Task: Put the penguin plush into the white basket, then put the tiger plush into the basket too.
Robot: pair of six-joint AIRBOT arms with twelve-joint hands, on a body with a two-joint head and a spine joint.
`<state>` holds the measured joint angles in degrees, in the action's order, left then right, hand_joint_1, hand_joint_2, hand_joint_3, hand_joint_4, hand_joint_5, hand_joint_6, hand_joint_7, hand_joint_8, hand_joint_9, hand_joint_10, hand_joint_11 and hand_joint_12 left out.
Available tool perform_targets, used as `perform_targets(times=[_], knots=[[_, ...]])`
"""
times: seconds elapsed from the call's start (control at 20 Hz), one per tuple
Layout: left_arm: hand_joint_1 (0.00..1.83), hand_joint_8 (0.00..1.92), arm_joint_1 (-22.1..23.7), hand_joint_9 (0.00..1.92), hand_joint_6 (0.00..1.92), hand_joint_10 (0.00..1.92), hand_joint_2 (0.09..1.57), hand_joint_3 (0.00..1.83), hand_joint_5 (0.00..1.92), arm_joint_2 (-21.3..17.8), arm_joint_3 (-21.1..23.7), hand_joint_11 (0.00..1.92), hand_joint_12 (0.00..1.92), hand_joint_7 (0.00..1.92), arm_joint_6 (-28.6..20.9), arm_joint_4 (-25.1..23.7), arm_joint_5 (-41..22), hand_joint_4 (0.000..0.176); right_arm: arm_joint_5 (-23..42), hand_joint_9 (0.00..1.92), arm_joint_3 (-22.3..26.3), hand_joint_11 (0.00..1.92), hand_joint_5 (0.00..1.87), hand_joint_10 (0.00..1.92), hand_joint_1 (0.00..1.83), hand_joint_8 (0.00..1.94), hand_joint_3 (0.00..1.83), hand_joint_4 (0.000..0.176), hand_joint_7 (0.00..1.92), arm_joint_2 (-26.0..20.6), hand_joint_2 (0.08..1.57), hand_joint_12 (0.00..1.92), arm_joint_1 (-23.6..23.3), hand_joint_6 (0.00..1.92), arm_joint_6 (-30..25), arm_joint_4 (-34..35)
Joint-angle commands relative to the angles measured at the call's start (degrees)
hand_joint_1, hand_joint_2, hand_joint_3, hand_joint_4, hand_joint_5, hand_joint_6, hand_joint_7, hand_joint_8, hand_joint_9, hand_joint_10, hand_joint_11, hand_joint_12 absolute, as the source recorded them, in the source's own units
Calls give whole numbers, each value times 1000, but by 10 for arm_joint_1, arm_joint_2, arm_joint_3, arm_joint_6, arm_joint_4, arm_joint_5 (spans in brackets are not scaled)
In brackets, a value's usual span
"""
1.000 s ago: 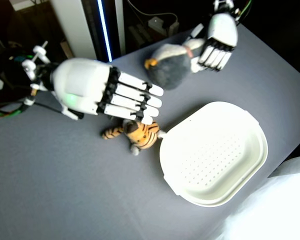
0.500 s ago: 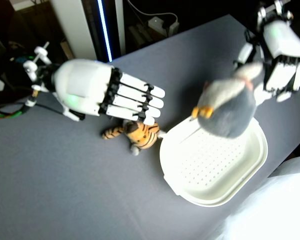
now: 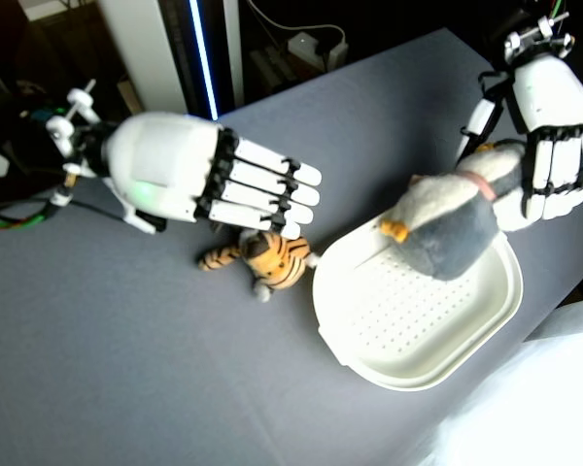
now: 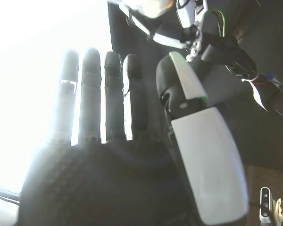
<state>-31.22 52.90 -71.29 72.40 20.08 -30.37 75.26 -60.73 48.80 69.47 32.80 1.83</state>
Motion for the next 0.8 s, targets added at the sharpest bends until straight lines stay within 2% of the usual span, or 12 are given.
perform_targets(times=[0.0,0.05,0.1,0.15,0.2,0.25,0.35,0.4,0.5,0.55,0.65,0.75], knots=[[871,0,4,3,0,0,877,0,6,-8,12,0,290,3,2,-19,-107,174,87,396,4,215,441,1,860,1,1,32,385,-9,1274,603,-4,0,-5,2],[863,0,-3,0,0,0,870,0,0,-21,33,0,355,0,-3,-32,-133,176,96,402,13,245,427,5,861,0,0,39,372,-18,1250,600,-4,0,-5,-12],[858,0,-21,0,0,0,850,0,0,-41,62,0,366,0,-15,-50,-176,176,102,401,25,253,384,3,816,0,0,91,330,-26,1220,598,-4,0,-2,-32],[858,0,-33,0,0,0,850,0,0,-51,79,0,366,0,-20,-57,-201,176,103,401,33,253,384,3,816,0,0,91,330,-31,1220,598,-2,0,1,-43],[864,0,-51,0,0,0,836,4,0,-65,99,0,484,0,-27,-64,-229,176,101,419,40,263,360,8,826,0,0,115,302,-37,1188,600,6,0,2,-54],[921,0,-75,0,0,0,803,0,0,-83,127,0,376,0,-37,-75,-263,176,96,443,49,329,326,5,893,0,0,136,287,-47,1081,618,24,0,2,-63],[934,0,-109,0,0,0,790,0,0,-101,157,0,325,0,-54,-88,-306,176,74,425,60,311,340,1,901,0,0,135,266,-54,1063,653,42,0,1,-73],[875,0,-133,0,0,0,784,0,0,-110,170,0,257,0,-65,-94,-330,176,56,427,61,303,314,2,910,1,2,152,265,-54,1061,662,51,0,-2,-75],[897,0,-168,0,0,0,761,0,0,-122,192,0,138,0,-77,-97,-367,176,10,420,62,306,306,0,963,0,3,147,271,-50,1022,600,56,0,-9,-92],[874,0,-178,0,0,0,724,0,0,-126,196,0,238,0,-80,-96,-377,176,-8,438,61,334,320,0,1006,0,1,135,287,-48,1009,528,56,0,-10,-99],[865,0,-198,0,0,0,703,0,0,-128,201,0,315,0,-91,-91,-394,176,-60,427,55,349,304,0,1041,0,4,160,269,-42,1024,411,53,1,-10,-114],[903,0,-199,0,0,0,717,0,0,-127,200,0,337,0,-92,-91,-394,176,-107,400,47,347,286,0,1035,0,0,171,262,-33,1066,339,40,0,-4,-126]])
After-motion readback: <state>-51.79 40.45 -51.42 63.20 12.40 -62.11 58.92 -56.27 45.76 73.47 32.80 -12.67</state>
